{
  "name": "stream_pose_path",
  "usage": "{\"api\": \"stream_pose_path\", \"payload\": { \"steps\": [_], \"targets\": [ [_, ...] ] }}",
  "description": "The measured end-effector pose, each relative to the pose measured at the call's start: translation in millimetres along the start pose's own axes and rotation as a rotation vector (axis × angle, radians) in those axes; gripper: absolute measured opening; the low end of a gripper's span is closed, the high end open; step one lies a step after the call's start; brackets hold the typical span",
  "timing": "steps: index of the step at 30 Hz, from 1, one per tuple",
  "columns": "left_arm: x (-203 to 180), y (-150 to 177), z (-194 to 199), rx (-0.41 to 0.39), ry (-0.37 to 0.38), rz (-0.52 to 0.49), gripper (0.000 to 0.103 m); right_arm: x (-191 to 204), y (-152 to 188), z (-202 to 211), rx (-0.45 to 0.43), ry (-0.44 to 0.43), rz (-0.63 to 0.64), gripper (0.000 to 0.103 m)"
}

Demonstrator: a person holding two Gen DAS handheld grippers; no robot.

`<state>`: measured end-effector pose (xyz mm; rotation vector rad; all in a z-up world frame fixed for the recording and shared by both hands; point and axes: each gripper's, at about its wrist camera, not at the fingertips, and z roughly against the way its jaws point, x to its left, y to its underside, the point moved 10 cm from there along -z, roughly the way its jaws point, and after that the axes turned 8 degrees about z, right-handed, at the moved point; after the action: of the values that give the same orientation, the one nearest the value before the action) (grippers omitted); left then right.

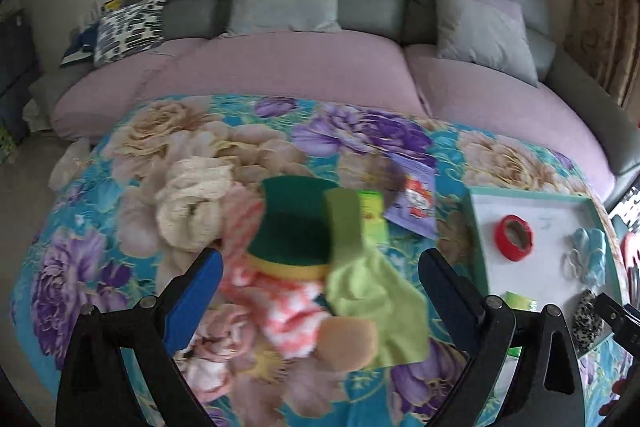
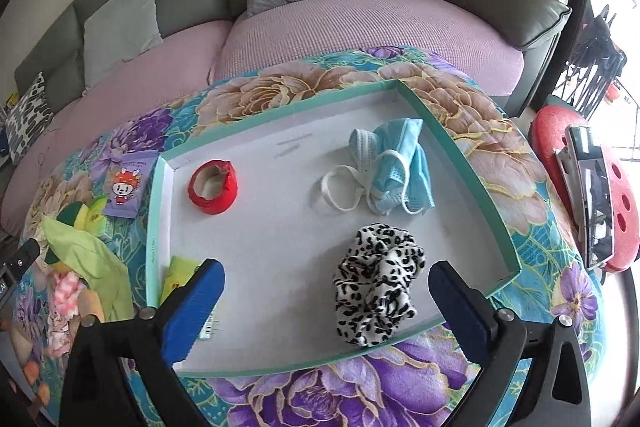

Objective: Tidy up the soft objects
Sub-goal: 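Open both tools to drop the tissue pack and leopard scrunchie into the tray, then move both tools from the tray back over the pile of items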

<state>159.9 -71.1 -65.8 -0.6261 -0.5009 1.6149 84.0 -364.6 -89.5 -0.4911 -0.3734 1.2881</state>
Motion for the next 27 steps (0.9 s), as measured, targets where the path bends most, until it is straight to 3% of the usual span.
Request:
{"api": "stream_pose_path", "payload": {
  "steps": [4, 13, 17, 21, 27],
  "targets": [
    [58, -14, 11, -0.034, -0.099, 0.072, 0.099, 35, -7, 10, -0.032, -0.052, 0.037, 0.103],
    [148, -24, 30, -0.072, -0.163, 0.225, 0.099, 152, -9, 21, -0.067, -0.236, 0.173, 0.103],
    [172, -16, 26, -0.036, -0.159, 0.295, 0.099, 197, 1, 14, -0.048, -0.262, 0.271, 0.103],
    [176, -2, 15, 0.029, -0.136, 0.298, 0.099, 232, 19, 3, -0.007, -0.299, 0.357, 0.103],
    [166, 29, -8, 0.161, -0.078, 0.295, 0.099, 263, 47, -17, 0.052, -0.329, 0.471, 0.092]
  ]
}}
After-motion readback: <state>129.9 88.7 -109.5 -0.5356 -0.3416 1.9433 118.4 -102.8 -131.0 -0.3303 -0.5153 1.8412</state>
